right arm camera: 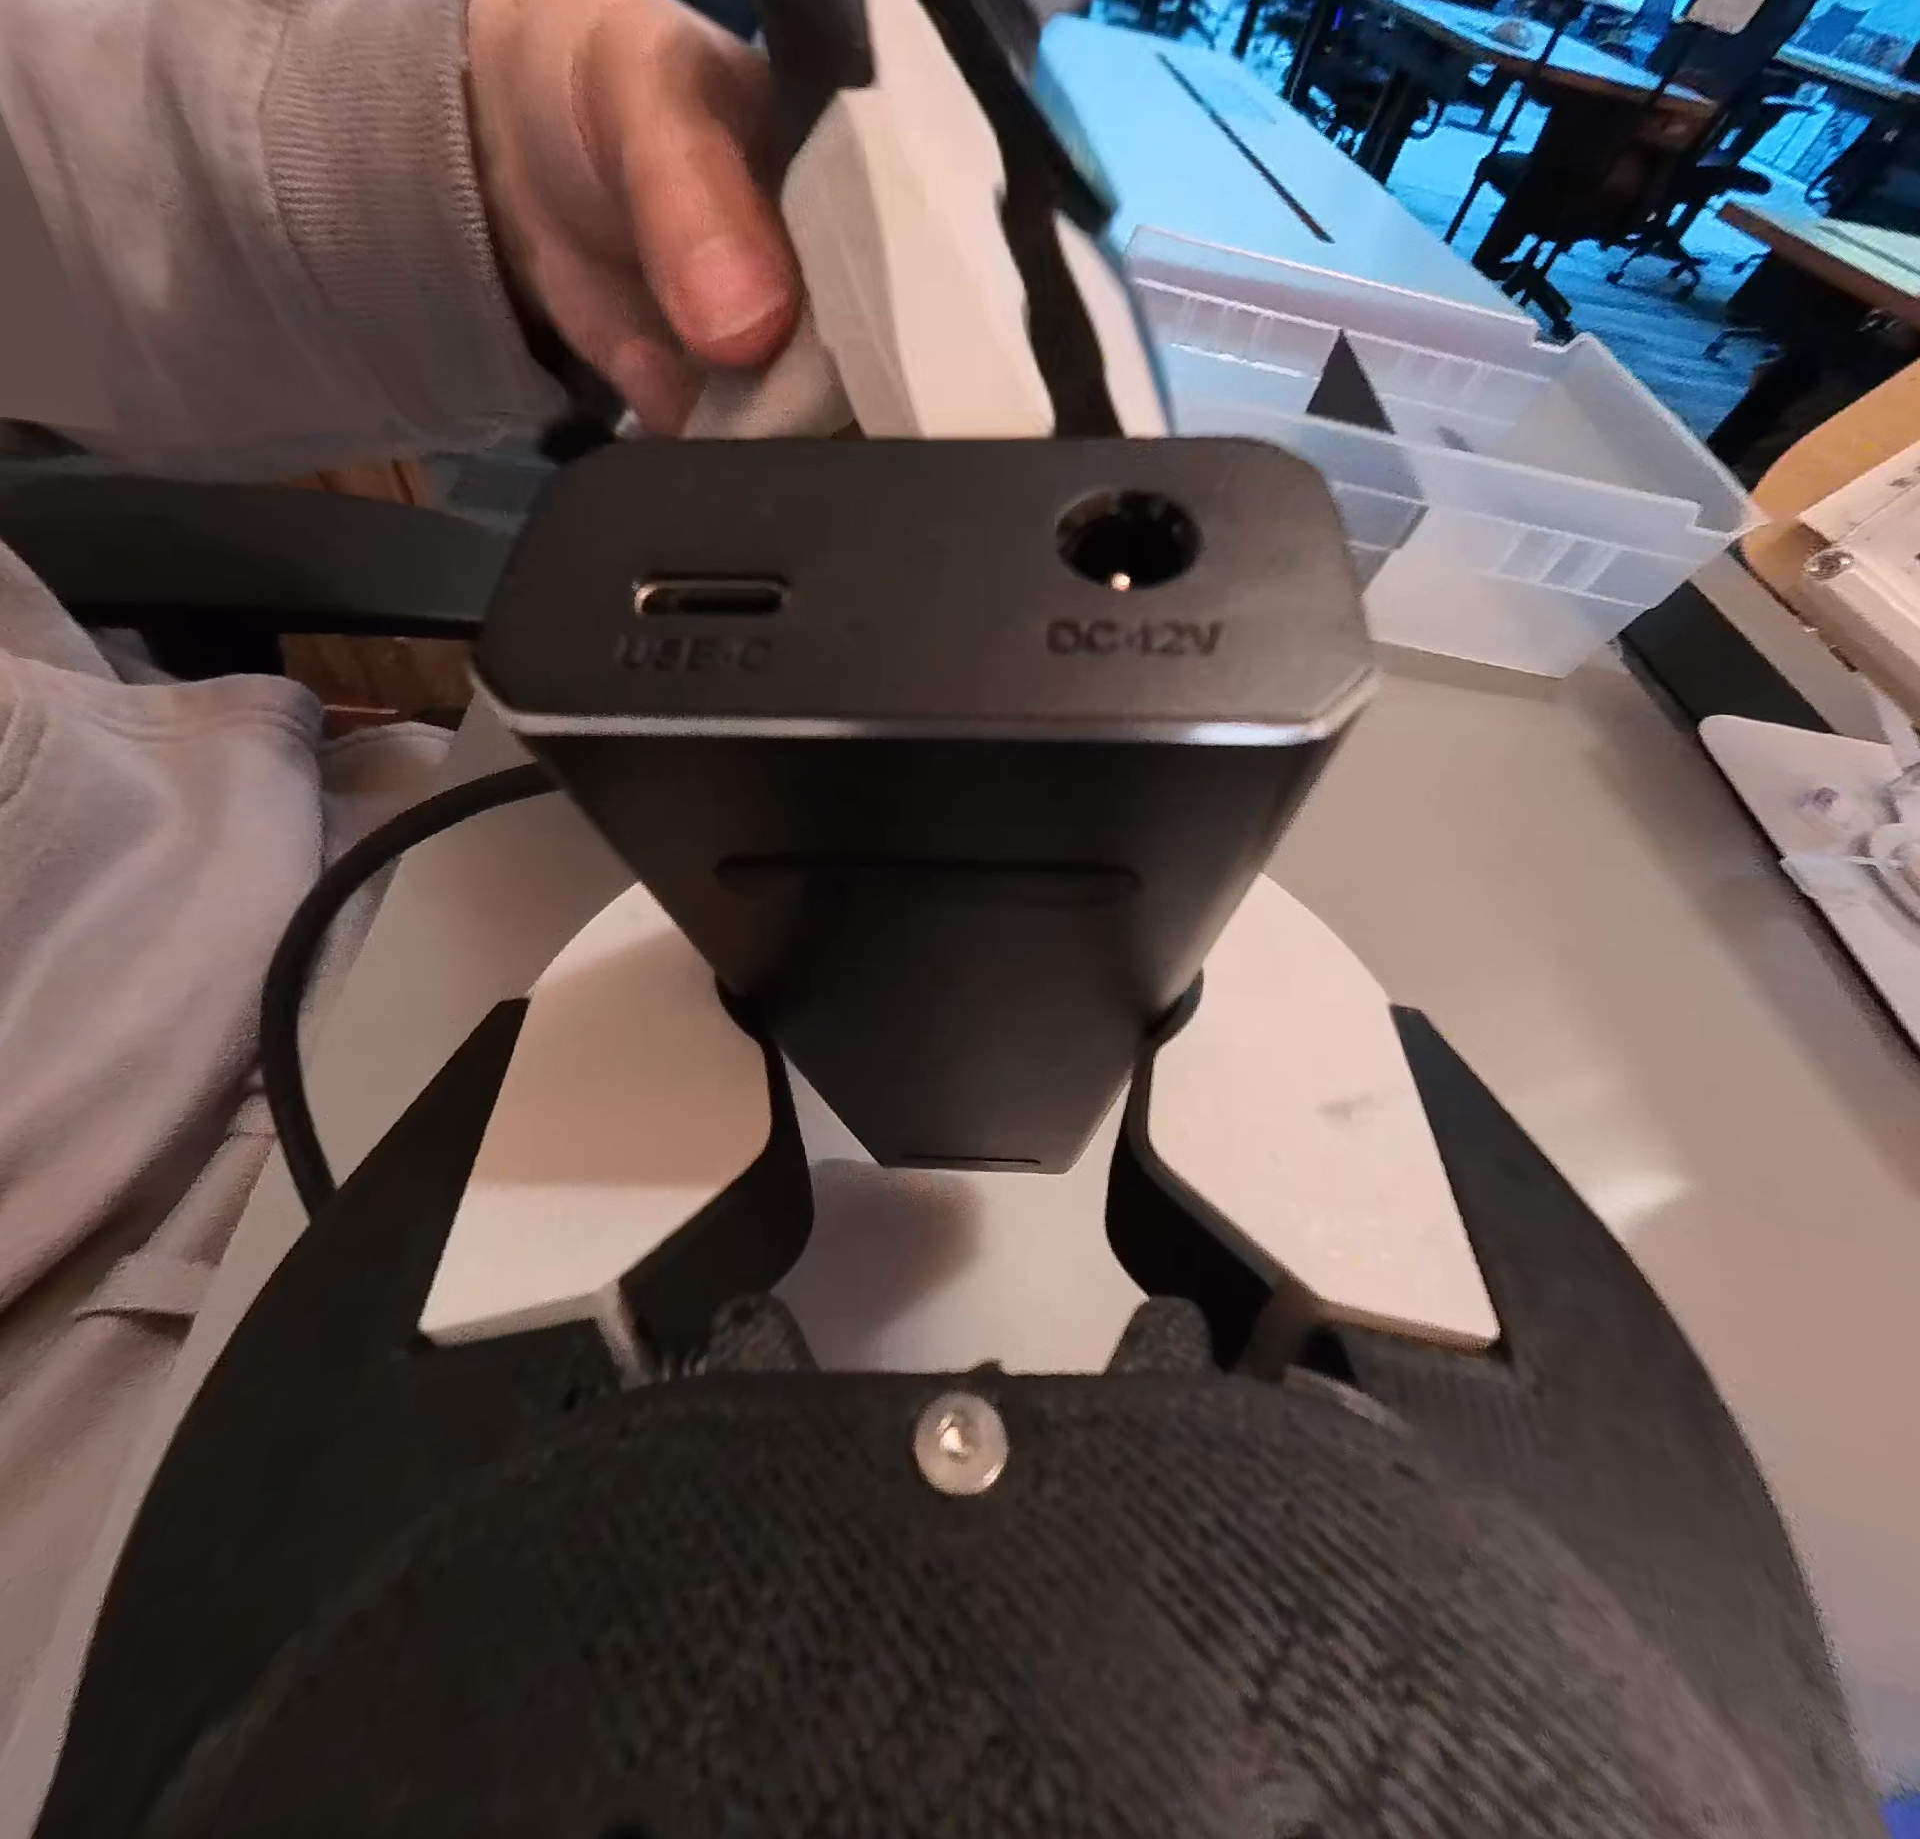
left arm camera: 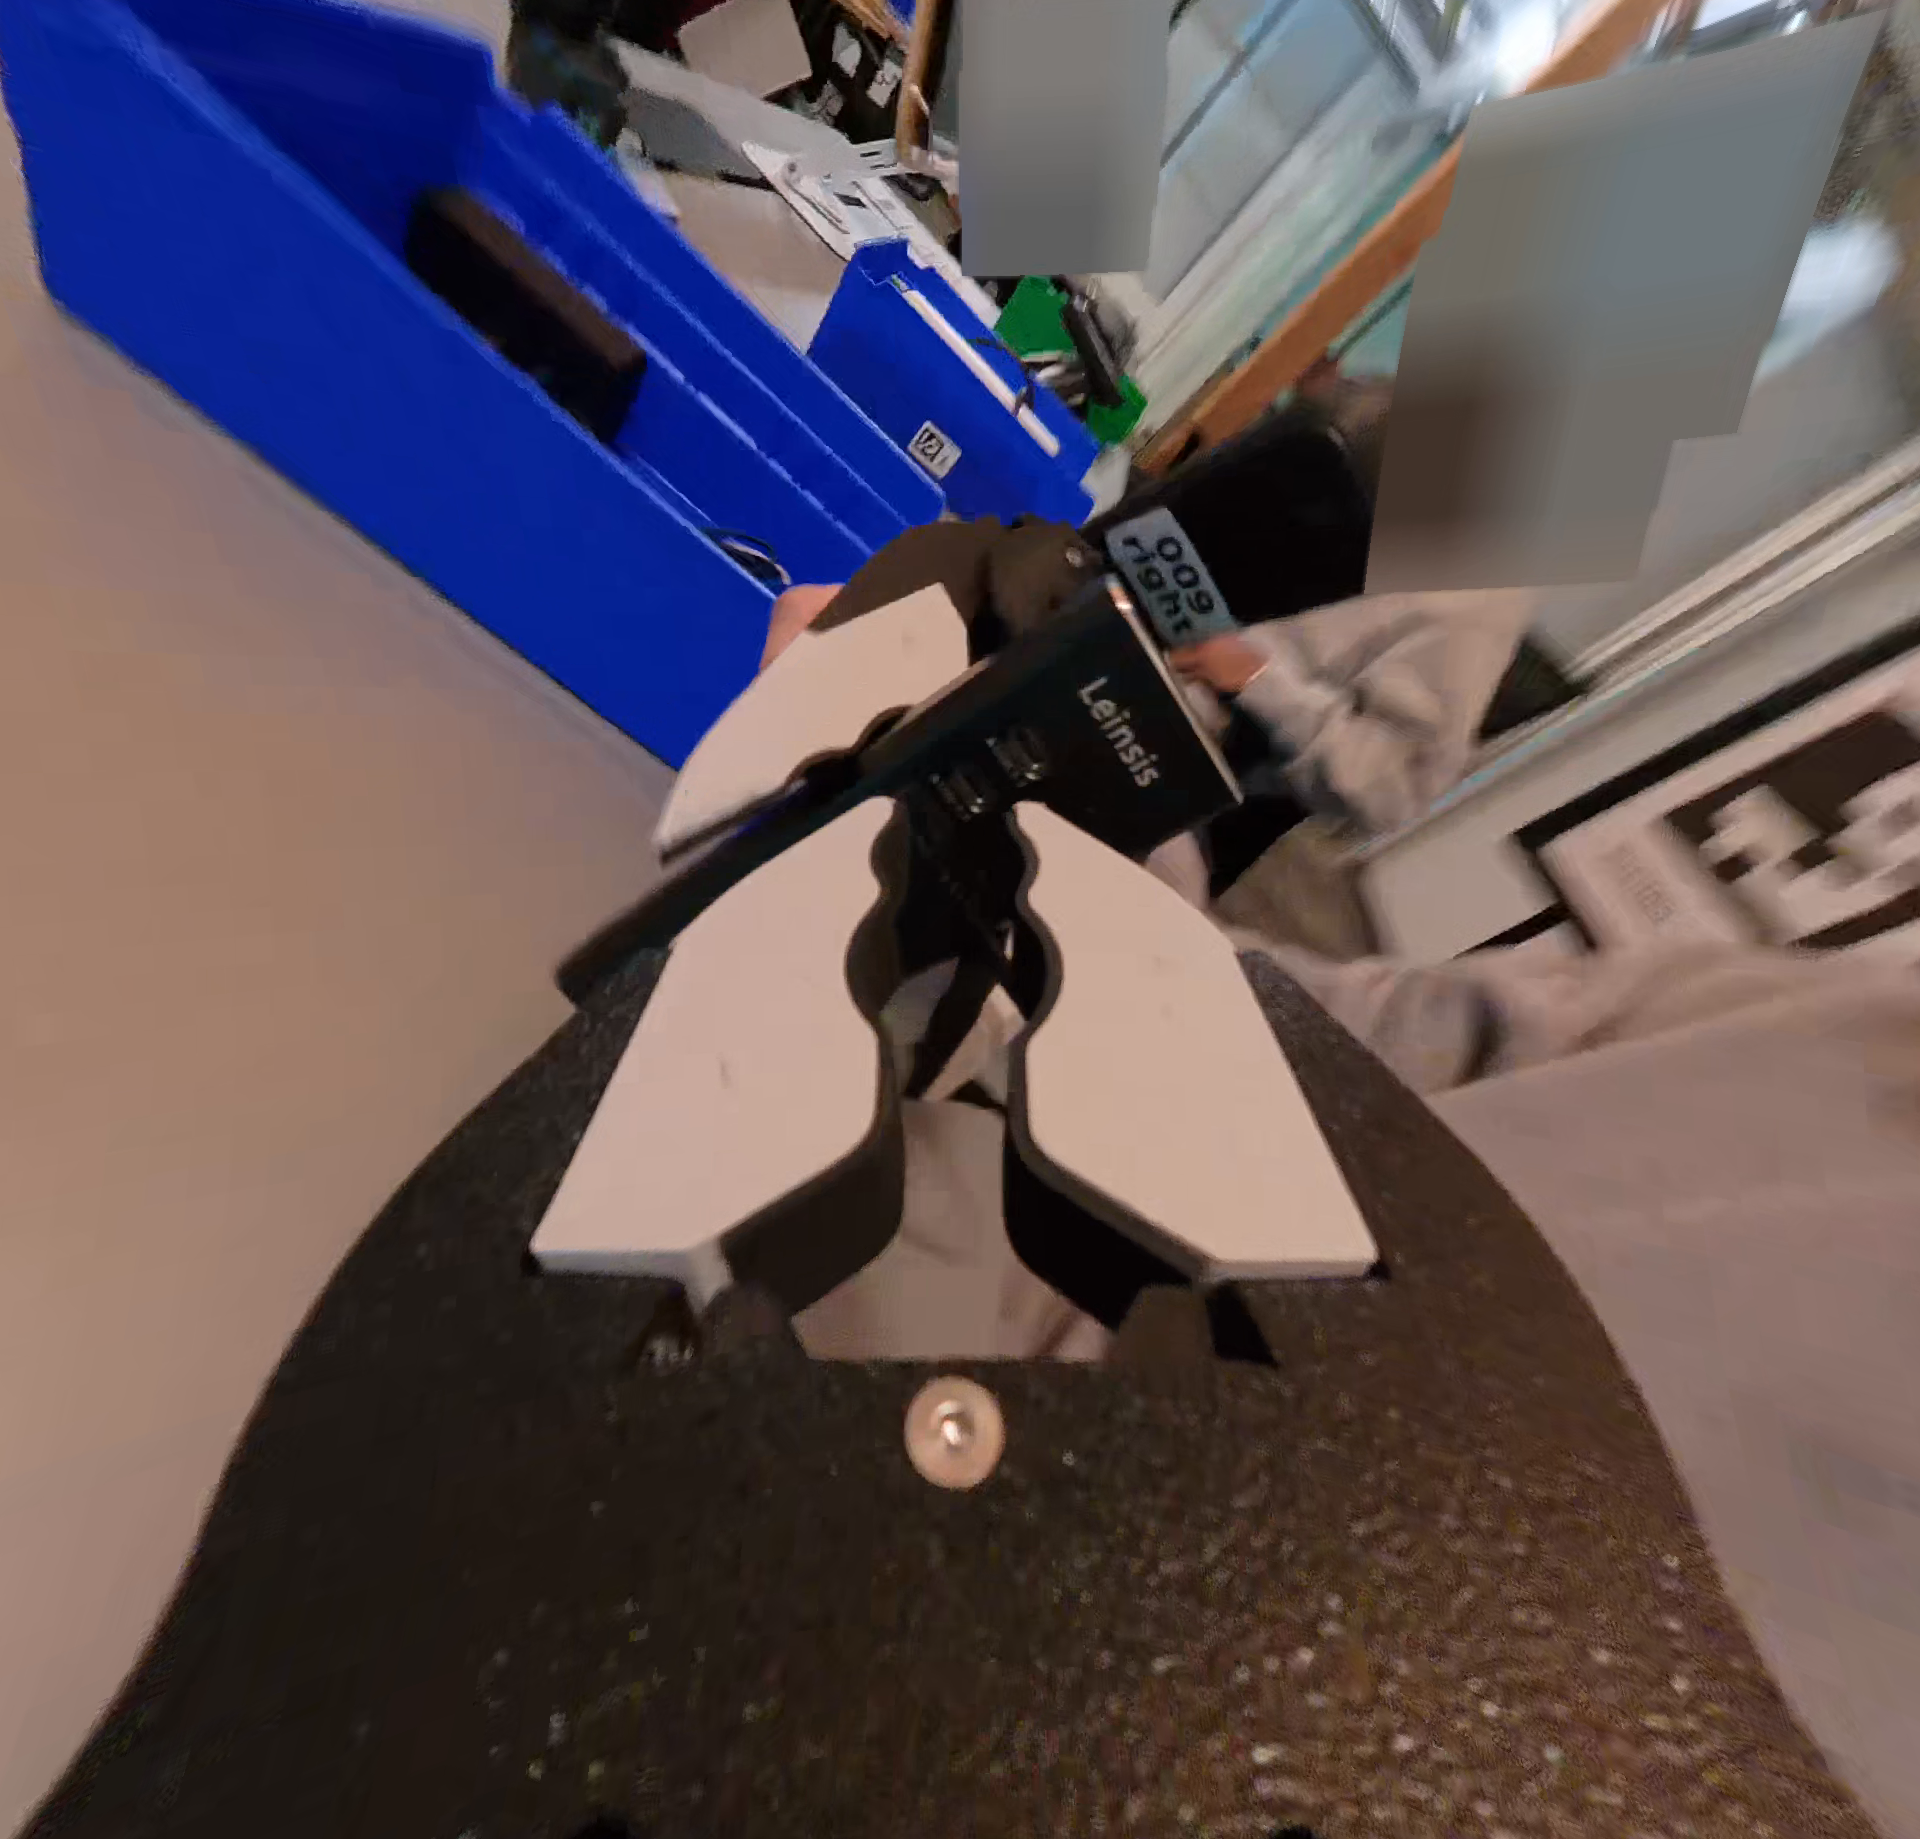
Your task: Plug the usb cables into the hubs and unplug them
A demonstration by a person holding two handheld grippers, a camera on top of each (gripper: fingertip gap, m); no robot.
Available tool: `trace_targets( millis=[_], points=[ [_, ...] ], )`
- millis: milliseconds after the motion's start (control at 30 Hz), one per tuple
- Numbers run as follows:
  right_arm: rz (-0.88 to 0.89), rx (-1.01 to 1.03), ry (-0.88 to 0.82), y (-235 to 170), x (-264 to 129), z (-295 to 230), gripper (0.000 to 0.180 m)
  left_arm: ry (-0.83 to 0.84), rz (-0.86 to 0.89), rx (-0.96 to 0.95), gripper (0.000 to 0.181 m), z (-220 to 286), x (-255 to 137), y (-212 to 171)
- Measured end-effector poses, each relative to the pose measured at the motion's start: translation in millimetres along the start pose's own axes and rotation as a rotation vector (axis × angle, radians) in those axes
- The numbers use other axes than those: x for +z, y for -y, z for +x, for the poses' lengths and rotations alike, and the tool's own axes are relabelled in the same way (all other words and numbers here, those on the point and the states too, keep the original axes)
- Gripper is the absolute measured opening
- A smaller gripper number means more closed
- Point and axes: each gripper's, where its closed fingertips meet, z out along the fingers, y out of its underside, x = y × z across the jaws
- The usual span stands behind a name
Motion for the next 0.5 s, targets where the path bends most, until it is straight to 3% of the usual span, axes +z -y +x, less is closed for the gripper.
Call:
trace_targets(
  millis=[100,200,367,500],
  points=[
    [0.01,0.016,0.053,-1.7,0.9,-7.2,0.072,0.169,-0.092,0.399,0.025,-9.3,-6.1,-5.3],
    [0.047,0.036,0.101,2.5,1.1,-13.5,0.072,0.229,-0.165,0.722,0.014,-12.3,-11.9,-13.0],
    [0.05,0.033,0.128,4.4,4.5,-18.6,0.072,0.161,-0.202,0.803,0.0,-3.4,-5.9,-24.8],
    [0.034,0.024,0.138,-0.4,5.4,-20.4,0.072,0.16,-0.214,0.772,0.0,-4.8,-3.7,-28.9]
  ],
)
